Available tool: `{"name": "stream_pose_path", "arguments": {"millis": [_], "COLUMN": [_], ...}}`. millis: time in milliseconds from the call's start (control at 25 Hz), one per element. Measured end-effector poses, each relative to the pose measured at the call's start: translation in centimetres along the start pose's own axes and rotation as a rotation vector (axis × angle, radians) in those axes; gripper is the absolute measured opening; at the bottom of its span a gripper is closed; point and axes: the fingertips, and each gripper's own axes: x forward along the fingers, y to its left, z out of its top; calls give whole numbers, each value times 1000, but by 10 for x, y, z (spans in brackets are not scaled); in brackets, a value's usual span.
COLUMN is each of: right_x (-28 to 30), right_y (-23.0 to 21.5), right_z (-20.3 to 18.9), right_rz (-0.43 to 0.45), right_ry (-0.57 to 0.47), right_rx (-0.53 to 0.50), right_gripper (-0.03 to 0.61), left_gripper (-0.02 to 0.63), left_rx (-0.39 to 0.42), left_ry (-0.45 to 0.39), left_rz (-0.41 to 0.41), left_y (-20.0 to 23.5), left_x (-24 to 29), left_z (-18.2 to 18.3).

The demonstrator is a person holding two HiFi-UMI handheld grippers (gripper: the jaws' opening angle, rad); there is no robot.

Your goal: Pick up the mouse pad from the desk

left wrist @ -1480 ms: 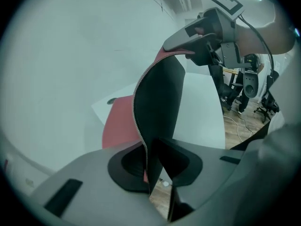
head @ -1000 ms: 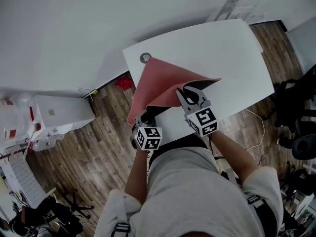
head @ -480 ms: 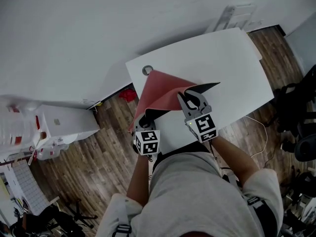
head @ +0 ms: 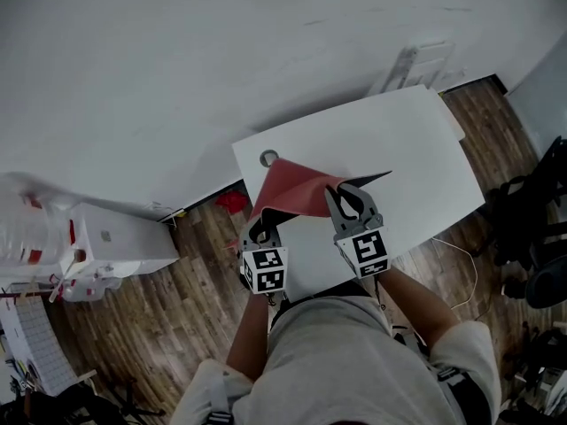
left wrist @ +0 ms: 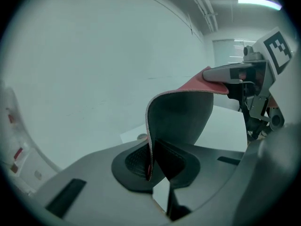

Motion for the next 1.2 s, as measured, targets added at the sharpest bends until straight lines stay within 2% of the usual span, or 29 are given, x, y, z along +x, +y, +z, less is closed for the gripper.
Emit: {"name": "stream_pose_path", "arguments": {"millis": [440,720,960,1200], "right_x": [-8,-13,-16,-21], "right_y": [-1,-8,-19,-22], "right_z": [48,82,115,143], "right_rz": [-55,-90,-121,-152], "right_ry": [-93,-142,-200,-248], "right_rx": [-85,-83,-88,-84], "right_gripper": [57,57,58,58], "left_gripper": [26,26,26,26], "left_rx": [-39,-37,-55,-8], "left_ry": [-104,-208,-327,-418], "left_rz": [-3,-44,-35,-44], "left_y": [12,2,8,6], "left_x": [-18,-32,-41,-62], "left_z": [50,104,155,203]}}
